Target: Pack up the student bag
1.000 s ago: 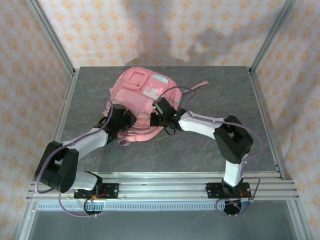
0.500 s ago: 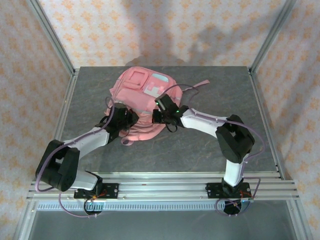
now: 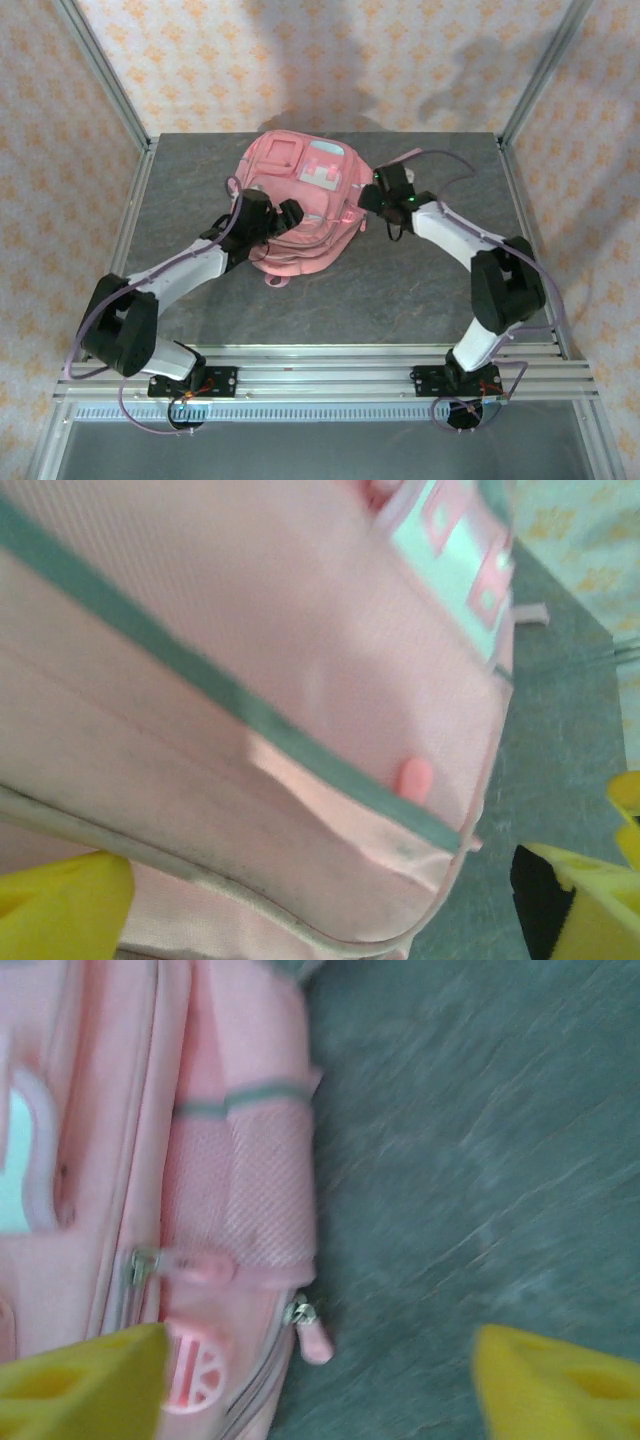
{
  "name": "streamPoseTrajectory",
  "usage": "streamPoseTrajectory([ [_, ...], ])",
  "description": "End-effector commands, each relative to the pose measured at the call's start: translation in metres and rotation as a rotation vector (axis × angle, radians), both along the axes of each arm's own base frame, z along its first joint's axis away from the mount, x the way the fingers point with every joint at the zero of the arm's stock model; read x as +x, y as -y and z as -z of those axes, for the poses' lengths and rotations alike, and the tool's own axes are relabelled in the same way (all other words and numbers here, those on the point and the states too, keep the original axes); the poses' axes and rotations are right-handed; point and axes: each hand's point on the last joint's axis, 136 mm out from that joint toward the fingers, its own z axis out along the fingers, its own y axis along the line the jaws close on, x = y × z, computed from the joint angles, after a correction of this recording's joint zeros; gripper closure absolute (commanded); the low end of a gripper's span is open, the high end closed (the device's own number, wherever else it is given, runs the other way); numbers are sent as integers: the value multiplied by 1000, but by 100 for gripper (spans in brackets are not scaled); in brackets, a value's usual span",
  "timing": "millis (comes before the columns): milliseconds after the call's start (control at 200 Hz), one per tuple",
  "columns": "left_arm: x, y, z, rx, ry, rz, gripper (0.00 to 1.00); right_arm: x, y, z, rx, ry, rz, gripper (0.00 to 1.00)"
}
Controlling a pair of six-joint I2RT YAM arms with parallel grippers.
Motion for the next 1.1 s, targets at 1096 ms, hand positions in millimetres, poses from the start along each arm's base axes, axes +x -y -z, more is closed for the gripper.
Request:
streamPoseTrajectory([
  [1096,-57,-232,-8,761,551,-606,1,-88,227,-6,-419,679,637,0],
])
